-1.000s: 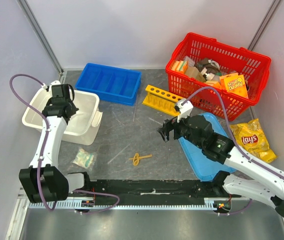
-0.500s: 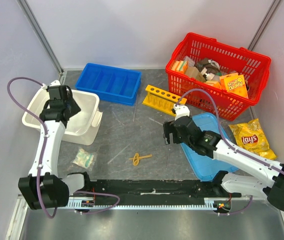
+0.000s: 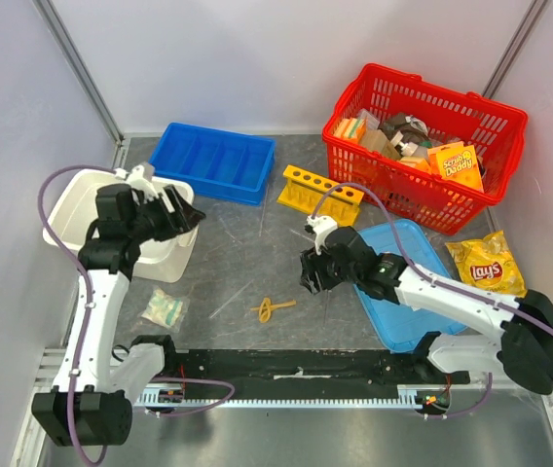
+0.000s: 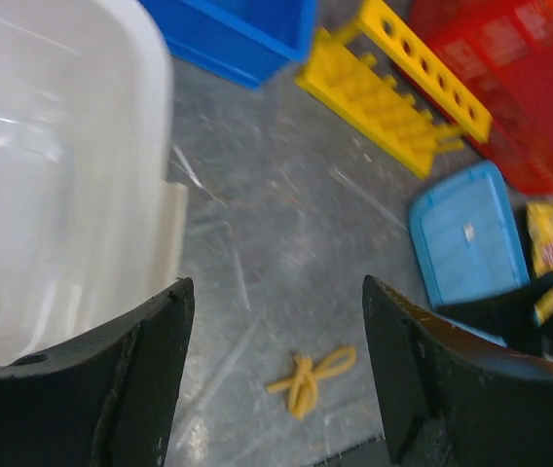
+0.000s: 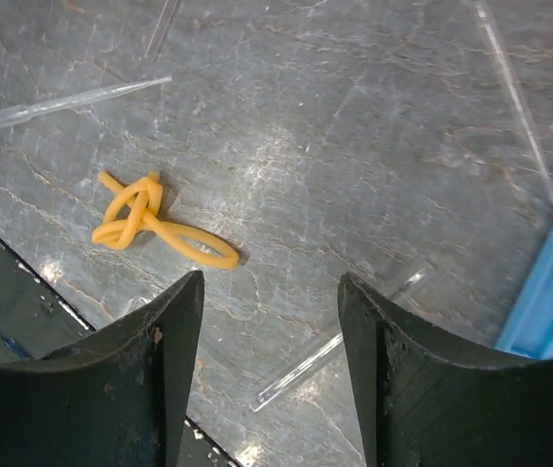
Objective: Organize the chemistry lab equipment
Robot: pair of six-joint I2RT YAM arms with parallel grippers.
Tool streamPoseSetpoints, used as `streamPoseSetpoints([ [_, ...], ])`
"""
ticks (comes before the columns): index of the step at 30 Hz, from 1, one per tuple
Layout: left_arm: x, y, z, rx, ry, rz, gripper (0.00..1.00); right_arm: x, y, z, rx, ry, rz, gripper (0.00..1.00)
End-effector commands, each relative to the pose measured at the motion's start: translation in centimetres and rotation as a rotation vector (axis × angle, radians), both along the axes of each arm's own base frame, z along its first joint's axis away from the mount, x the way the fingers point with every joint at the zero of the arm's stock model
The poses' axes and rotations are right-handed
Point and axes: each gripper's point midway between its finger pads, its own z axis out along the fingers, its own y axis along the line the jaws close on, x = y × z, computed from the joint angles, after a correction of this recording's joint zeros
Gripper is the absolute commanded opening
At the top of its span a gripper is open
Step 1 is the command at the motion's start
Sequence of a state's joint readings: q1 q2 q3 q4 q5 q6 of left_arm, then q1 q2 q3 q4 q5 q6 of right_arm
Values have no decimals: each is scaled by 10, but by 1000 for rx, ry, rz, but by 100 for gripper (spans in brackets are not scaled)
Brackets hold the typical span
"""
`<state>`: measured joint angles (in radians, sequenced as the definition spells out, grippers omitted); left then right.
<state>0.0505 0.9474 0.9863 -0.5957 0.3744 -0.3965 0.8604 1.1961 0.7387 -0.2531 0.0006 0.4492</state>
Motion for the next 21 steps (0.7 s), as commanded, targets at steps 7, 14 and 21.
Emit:
streamPoseSetpoints([
  [7, -58, -80, 19, -136, -194, -438, 76, -1, 52, -19, 82, -84, 264, 61],
  [14, -63, -67, 10, -103, -246, -338, 76, -8, 67, -35, 20, -173, 402, 59],
  [21, -60, -51, 6, -50, -256, -242, 75, -25, 84, -48, 36, -169, 495, 58],
])
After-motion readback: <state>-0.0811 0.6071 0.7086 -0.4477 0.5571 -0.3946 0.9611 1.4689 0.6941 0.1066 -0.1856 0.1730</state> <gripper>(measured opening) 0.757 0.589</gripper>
